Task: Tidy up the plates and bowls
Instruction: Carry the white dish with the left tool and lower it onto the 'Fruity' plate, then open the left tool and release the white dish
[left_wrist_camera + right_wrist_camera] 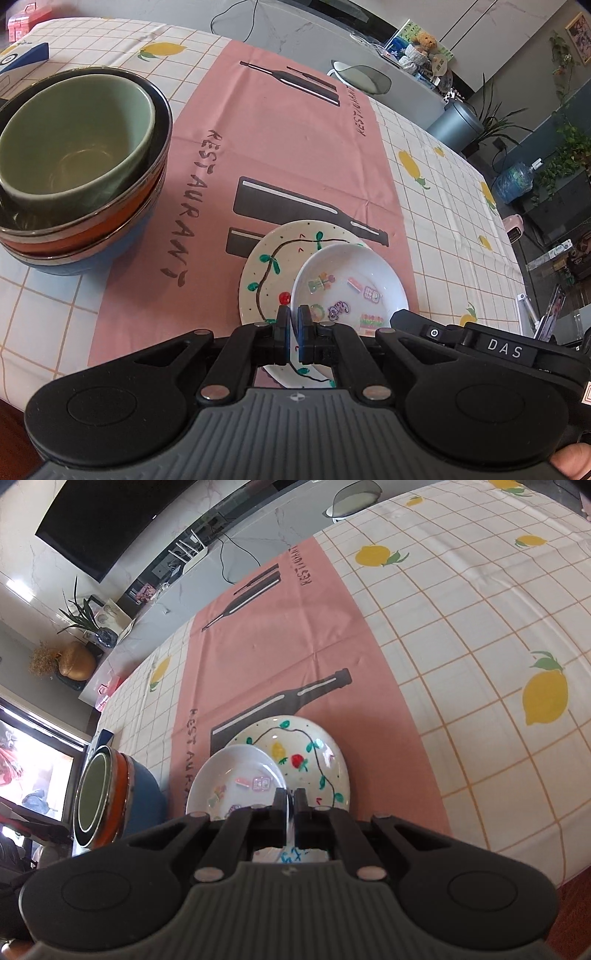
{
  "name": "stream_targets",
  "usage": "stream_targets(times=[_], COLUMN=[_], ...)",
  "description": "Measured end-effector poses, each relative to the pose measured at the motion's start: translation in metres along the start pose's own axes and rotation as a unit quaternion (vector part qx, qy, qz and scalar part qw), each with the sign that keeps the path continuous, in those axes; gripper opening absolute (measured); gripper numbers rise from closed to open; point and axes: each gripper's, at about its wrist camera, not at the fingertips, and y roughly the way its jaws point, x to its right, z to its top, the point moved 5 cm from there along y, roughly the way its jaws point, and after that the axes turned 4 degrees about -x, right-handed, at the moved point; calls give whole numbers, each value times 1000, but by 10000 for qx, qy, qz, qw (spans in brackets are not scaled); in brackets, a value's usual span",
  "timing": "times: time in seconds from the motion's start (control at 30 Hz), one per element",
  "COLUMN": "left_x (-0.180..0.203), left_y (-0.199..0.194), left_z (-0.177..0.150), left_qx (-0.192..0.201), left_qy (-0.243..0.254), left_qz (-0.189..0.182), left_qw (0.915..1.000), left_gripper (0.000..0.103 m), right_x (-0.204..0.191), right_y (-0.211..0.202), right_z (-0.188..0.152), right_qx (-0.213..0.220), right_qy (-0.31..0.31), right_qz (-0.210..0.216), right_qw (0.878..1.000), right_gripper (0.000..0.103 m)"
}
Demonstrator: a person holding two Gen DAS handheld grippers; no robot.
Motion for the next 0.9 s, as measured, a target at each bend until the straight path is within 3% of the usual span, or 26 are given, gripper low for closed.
stream_targets(times=[0.4, 0.7, 0.9], left_x=[-1, 3, 6], left_y=[14, 16, 14], left_z=[-1, 0, 3], left_qx=[-16, 6, 94], left_qy=[14, 148, 233], left_qz=[282, 360, 429], left_qw=[9996, 9992, 9988], left_gripper=[4, 4, 17], right_x=[-4, -2, -1], right_y=[13, 17, 15], right_z=[0, 1, 2], right_qx=[157, 149, 175], right_qy=[-378, -396, -388], right_qz=[-370, -384, -406], right_qw=[9985, 9984, 9983], right_gripper=[0, 0, 5])
